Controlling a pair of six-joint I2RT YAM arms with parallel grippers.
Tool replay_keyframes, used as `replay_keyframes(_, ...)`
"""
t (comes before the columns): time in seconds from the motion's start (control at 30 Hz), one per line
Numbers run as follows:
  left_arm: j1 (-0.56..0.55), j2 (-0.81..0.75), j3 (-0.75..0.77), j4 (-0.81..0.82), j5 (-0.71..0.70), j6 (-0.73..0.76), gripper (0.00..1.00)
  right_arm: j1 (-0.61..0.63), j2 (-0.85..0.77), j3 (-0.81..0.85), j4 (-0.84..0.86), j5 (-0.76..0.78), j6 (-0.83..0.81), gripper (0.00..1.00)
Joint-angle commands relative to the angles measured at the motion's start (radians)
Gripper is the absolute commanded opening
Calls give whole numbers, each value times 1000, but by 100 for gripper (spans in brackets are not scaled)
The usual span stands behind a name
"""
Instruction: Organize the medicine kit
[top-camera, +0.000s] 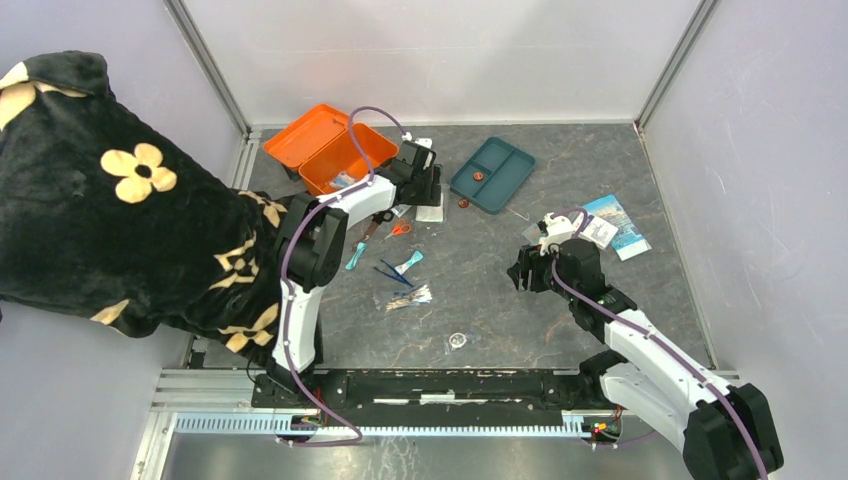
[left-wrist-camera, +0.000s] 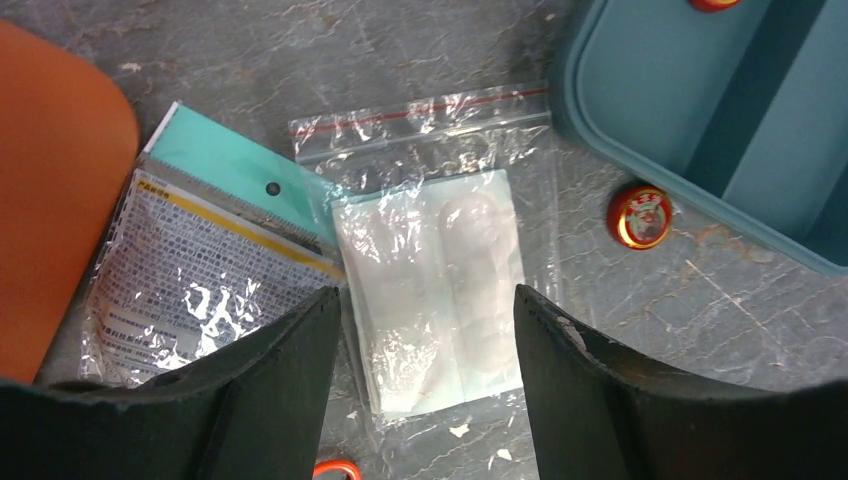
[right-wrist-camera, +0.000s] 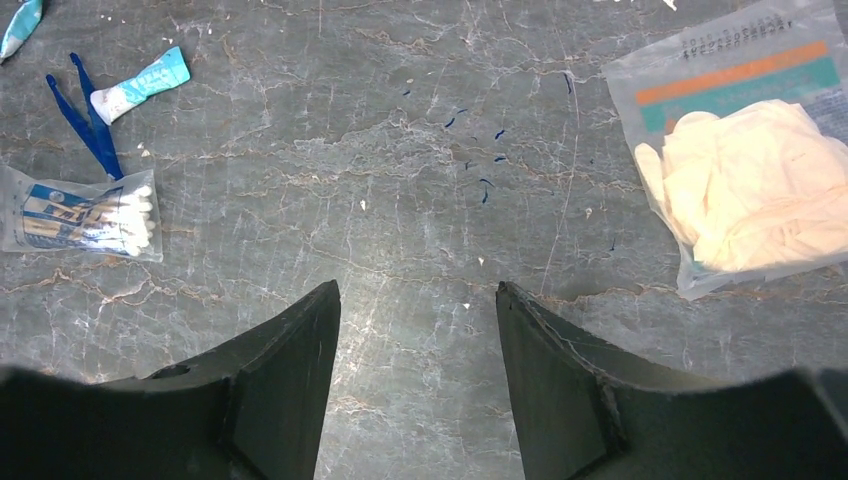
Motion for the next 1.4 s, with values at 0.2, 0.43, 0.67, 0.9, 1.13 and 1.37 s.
replay_keyframes(0.2, 4, 37, 12, -34, -56, 47, 68, -2, -13, 6, 11, -5, -8, 65)
replay_keyframes(0.43, 5, 45, -6, -29, -28, 42, 44, -1, -42, 1, -1, 29, 6, 66)
replay_keyframes(0.67, 5, 5, -33, -8, 9, 35, 11, -2, -52, 2, -10, 46, 9, 64)
replay_keyframes(0.9, 5, -113, -37, -6, 70, 38, 2, -2, -80, -2, -20, 67, 20, 64)
replay_keyframes(1.13, 5, -305, -58, -36, 95, 158, 2, -2, -106, -10, -25, 86, 25, 63)
replay_keyframes(1.37, 18, -440, -59, -127, -13, 311, 2, -2, -105, -17, -22, 76, 23, 62)
